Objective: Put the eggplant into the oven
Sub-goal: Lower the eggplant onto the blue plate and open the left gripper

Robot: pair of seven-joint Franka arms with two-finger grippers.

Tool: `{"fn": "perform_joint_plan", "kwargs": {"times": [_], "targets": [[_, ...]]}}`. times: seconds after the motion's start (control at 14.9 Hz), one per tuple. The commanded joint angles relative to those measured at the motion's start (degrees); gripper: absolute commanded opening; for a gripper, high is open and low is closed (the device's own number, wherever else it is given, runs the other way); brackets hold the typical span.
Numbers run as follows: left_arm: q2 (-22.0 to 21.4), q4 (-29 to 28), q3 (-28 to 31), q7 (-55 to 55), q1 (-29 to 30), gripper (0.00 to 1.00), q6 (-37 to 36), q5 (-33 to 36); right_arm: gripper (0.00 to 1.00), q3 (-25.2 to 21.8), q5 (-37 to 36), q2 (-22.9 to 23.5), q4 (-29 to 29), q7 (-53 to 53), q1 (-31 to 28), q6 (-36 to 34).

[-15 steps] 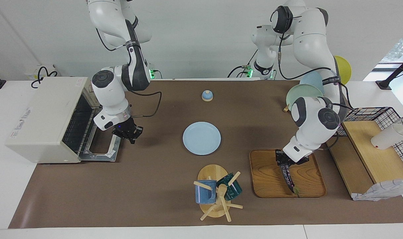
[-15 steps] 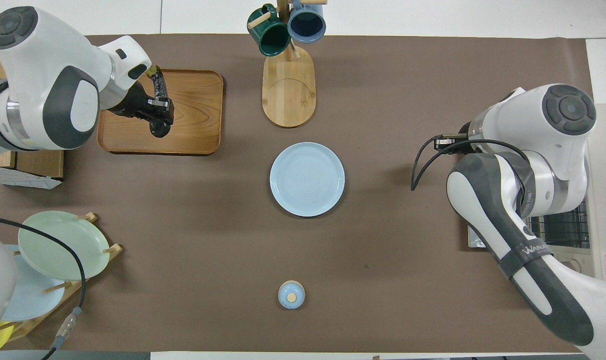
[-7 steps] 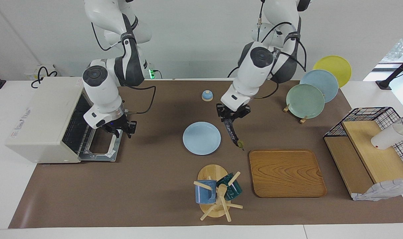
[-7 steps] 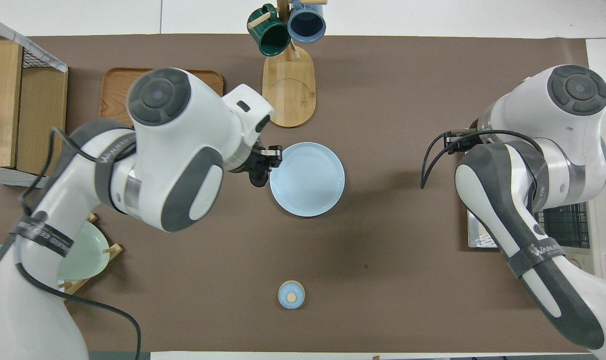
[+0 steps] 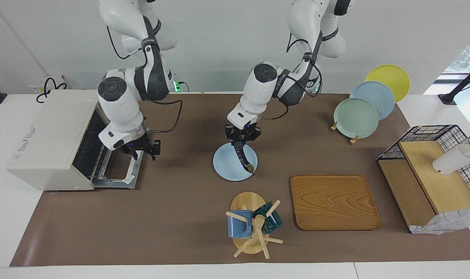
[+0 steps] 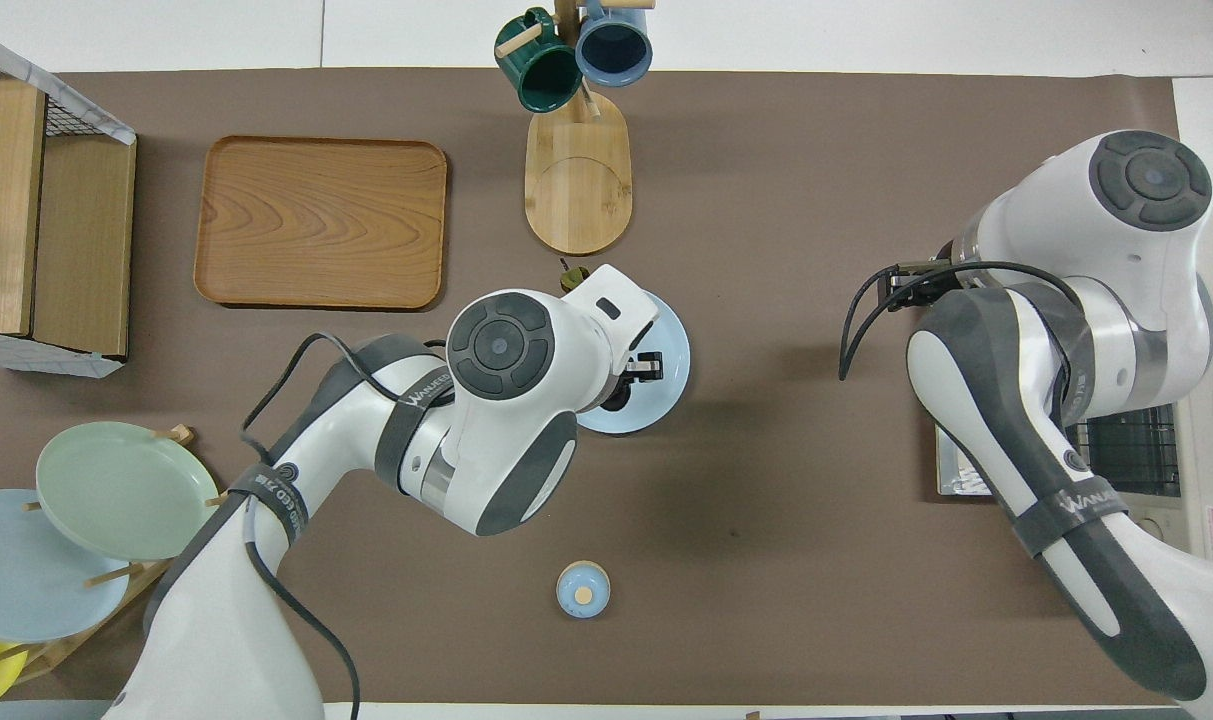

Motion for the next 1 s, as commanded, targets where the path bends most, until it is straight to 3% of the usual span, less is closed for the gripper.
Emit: {"fn": "perform_joint_plan", "kwargs": {"times": [0.0,0.27,0.33,0.4,0.6,0.94], "targets": [[2.41,-0.02,1.27,-0.36,-1.18,0.00,3.53,-0.71,0.67,0.30,-0.94,-0.27,-0.57,0.41,0.95,0.08],[3.03,-0.19,1.27,0.69,-1.62,0.01,4.33,-0.62,0.67,0.30,-0.94,-0.27,-0.66,0.41,1.04,1.13],[3.03,-0.19,1.36,0.87,-1.71,0.87,4.16,-0.62,0.66,0.30,-0.94,-0.19,-0.66,0.41,1.04,1.57],[2.94,-0.19,1.36,0.96,-1.71,1.00,3.81,-0.54,0.66,0.30,-0.85,-0.19,-0.66,0.41,1.04,2.01],[1.72,-0.02,1.71,1.66,-0.66,1.00,1.80,-0.45,0.66,0.30,-0.85,-0.10,-0.57,0.50,1.83,2.89],[-5.40,2.78,1.54,12.19,11.10,1.00,-12.77,-0.45,0.66,0.30,-0.76,0.69,1.27,12.89,8.34,4.65]]}}
